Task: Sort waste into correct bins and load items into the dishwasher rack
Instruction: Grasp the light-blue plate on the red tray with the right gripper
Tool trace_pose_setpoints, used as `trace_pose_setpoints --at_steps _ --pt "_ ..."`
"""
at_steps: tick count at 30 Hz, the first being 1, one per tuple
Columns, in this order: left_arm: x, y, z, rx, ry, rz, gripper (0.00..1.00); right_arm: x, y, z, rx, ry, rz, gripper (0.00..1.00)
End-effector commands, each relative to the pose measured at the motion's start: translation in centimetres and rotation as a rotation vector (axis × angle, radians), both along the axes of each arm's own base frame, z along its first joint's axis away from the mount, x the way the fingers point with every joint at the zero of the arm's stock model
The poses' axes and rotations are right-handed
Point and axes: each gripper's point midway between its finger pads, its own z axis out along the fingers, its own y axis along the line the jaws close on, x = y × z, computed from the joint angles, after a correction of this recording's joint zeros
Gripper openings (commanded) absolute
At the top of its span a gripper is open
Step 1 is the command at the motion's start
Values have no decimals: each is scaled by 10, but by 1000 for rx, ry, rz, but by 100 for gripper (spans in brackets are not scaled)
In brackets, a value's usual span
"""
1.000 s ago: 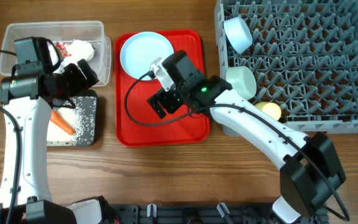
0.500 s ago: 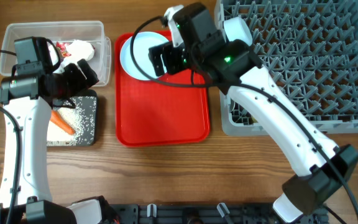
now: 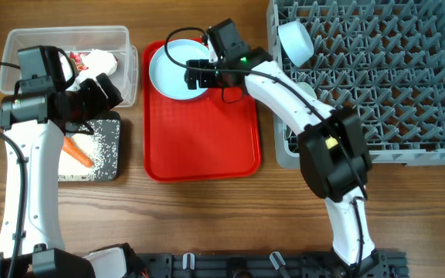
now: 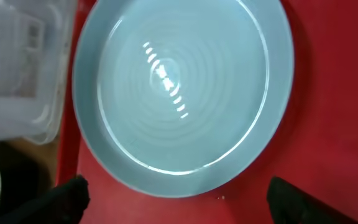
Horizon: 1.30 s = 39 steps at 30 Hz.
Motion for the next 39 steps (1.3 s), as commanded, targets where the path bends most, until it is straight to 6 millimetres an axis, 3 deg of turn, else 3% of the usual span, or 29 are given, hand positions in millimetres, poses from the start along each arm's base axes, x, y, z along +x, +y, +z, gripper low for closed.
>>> trace_pose_setpoints --at_steps 1,9,20,29,34,39 --pt "2 1 -1 -13 3 9 100 7 -12 -23 -27 56 -175 86" --pt "2 1 -1 -13 3 9 100 8 -36 -52 -125 59 -279 57" --pt "2 1 -1 -13 3 9 100 12 -31 -76 -105 75 -307 39" --pt "2 1 -1 -13 3 9 100 -15 -36 -89 -88 245 -307 30" --pt "2 1 -1 -13 3 9 100 -31 -44 -92 -68 360 -282 10" --pt "2 1 -1 -13 3 9 100 -41 -51 -91 -70 417 -241 5"
